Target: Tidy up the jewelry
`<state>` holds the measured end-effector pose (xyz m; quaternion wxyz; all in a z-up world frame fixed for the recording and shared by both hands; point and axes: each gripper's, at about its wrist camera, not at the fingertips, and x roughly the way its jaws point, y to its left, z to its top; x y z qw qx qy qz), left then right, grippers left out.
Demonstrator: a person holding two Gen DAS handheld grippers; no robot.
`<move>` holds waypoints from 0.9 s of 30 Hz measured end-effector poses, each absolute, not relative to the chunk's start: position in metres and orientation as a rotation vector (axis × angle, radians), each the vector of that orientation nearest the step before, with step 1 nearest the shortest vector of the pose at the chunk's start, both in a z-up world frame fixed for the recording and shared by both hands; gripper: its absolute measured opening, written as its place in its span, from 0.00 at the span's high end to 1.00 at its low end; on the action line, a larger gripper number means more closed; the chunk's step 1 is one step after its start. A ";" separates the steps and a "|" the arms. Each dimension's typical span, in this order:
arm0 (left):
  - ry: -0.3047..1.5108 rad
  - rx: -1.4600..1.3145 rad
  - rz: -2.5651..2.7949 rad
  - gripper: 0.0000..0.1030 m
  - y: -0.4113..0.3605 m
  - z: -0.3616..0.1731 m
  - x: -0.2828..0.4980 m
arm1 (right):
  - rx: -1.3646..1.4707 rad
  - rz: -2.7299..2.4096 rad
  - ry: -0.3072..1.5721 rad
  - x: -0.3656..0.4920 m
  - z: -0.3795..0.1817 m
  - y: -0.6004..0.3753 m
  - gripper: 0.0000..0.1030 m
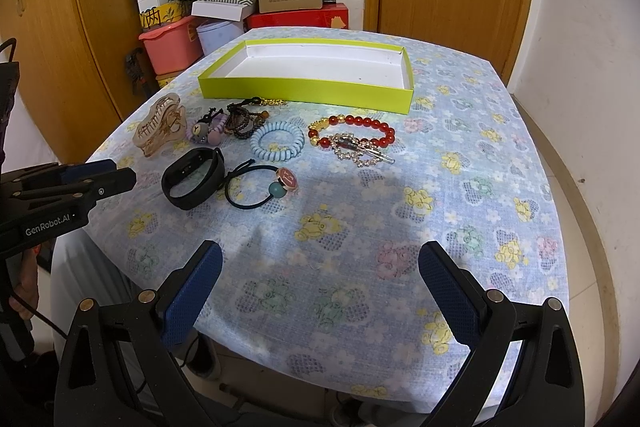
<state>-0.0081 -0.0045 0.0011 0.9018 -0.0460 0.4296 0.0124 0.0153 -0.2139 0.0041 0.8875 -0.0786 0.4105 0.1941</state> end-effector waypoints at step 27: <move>0.860 -0.223 0.107 0.61 0.048 0.001 0.016 | -0.129 0.436 0.830 0.042 0.004 -0.211 0.05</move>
